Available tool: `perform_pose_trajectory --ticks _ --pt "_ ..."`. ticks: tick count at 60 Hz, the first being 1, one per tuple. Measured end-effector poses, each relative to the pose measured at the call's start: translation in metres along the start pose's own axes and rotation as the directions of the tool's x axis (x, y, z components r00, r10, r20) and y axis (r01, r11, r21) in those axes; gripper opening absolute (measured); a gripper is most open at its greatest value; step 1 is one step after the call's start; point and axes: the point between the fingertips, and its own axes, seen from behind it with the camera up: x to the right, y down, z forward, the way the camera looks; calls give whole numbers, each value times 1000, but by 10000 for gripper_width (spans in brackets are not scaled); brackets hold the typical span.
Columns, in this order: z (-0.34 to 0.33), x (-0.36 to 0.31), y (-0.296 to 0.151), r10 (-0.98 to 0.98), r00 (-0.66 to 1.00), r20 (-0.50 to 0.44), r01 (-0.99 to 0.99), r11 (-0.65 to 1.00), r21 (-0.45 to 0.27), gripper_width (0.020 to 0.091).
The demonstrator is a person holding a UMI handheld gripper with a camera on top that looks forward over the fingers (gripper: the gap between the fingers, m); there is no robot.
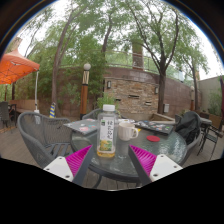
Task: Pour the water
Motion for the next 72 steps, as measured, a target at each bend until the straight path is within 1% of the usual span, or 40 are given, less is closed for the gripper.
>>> perform_pose_trajectory --ticks 5,15,21,25,26,27,28,29,31,33,39,45,46,51,53,57,59,61,64,67,70,72 --pt "41 -8 -1 17 998 -53 -17 1000 11 824" --pt "105 -24 -5 17 995 -97 -17 1000 4 822" --pt "130 -17 -17 4 987 -158 1 1000 31 830" --pt "149 -8 -24 -5 984 -177 13 999 46 829" --pt "152 -8 -25 -13 984 -177 21 999 47 811" --pt "155 -9 -25 -20 984 -175 28 999 44 740" --pt "157 -6 -22 -27 983 -184 33 999 34 642" --pt "160 -6 -20 -26 983 -182 31 999 25 641" --pt "164 -6 -22 -1 984 -179 8 999 40 635" --pt "166 -7 -21 9 985 -174 -2 999 39 620" --pt "168 -8 -22 -17 988 -151 20 1000 22 620" --pt "174 -12 -26 -51 992 -115 53 999 13 592" --pt "174 -17 -23 -56 993 -105 58 998 12 577" --pt "184 -46 -29 -21 1000 -8 21 1000 7 566" --pt "189 -62 -42 11 1000 29 -11 1000 11 543" --pt "196 -85 -74 92 991 97 -96 994 42 545" --pt "206 -89 -88 172 974 148 -183 981 64 543" --pt "209 -95 -108 271 943 194 -288 955 68 544" --pt "207 -96 -143 448 857 254 -477 877 63 544" --pt "214 -92 -158 616 718 323 -662 748 48 544" --pt "215 -76 -171 778 514 362 -831 557 -16 542" --pt "218 -60 -179 859 345 378 -911 404 -85 541"
